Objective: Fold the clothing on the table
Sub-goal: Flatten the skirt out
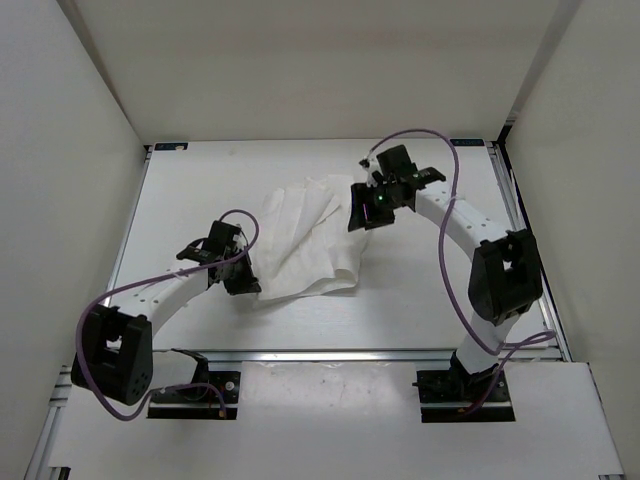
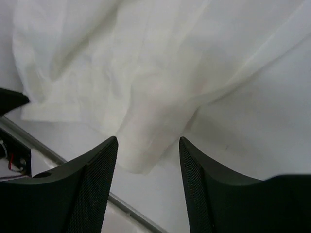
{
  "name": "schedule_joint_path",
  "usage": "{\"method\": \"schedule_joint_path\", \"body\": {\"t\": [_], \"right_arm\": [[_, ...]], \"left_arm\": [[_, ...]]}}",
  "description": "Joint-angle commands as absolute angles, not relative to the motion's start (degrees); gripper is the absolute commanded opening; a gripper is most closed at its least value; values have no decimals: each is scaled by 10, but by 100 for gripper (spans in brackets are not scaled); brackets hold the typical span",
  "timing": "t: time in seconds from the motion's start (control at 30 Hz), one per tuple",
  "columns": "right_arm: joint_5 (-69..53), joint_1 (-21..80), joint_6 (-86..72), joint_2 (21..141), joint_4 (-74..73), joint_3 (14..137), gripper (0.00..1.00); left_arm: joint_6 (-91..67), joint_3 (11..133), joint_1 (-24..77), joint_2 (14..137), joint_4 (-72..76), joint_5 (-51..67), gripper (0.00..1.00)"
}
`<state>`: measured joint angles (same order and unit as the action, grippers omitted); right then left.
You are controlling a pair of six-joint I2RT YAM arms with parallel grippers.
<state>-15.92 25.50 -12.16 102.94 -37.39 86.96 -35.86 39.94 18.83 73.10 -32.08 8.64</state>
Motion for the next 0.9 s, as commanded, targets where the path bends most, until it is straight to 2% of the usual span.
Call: {"method": "schedule_joint_path", "body": {"t": [0.0,0.13,0.3,0.4,0.57,0.63,0.87], "right_arm": [[-192,243,-170,1020,-393,785,59],[-215,245,-197,1001,-367,729,57],[-308,241,-242,1004,-267,696,44],[-297,255,-248,1027,-275,740,46],[-226,280,-233,1085,-400,833,47],[-184,283,-239,1088,-431,831,47],[-185,273,-292,1040,-406,749,46]], "left_arm": [[-337,415,190,736,-322,94,0],[-330,410,196,745,-316,99,0],[-311,409,184,760,-323,94,0],[-296,403,178,766,-327,84,0],[-294,391,158,767,-326,84,0],[-290,392,156,762,-326,81,0],[-288,388,144,768,-324,81,0]]}}
